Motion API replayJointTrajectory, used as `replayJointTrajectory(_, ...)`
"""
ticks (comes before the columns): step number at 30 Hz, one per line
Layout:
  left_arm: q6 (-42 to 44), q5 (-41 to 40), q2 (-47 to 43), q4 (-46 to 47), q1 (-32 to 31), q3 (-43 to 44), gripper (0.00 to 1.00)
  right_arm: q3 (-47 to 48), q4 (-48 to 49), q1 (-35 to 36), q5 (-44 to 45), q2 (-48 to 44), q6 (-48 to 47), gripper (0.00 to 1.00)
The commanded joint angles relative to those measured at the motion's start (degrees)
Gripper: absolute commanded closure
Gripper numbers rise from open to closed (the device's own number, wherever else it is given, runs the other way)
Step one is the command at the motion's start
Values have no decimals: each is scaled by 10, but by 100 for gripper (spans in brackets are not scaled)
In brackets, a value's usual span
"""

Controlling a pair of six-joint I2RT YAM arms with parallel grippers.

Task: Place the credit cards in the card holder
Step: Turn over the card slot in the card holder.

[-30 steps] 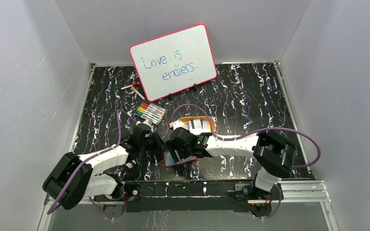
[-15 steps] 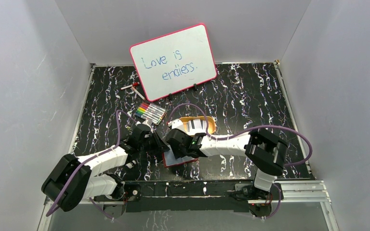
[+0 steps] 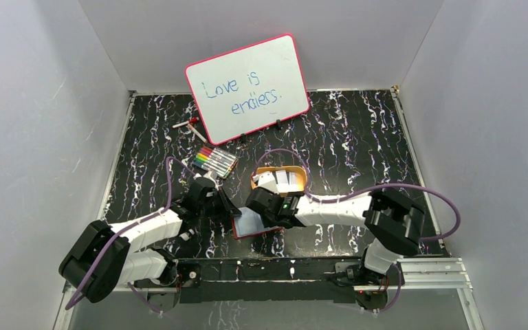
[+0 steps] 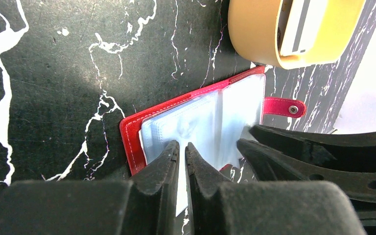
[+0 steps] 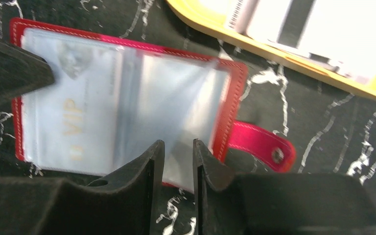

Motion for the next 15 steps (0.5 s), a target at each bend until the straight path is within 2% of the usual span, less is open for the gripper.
replayJointTrajectory(1, 16, -17, 3, -27, -2, -4, 91, -21, -54, -2, 37, -59, 30, 62)
replayJointTrajectory(8, 16, -16, 6, -23, -2, -9, 92, -31, -96, -10, 44, -156, 37, 55)
replayJointTrajectory(12, 14, -12, 1, -20, -2, -8, 91, -39, 48, -10, -71, -224, -53, 50)
replayJointTrajectory(15, 13, -16, -4, -22, -2, -7, 91, -1, 69, -15, -100, -198, -65, 47)
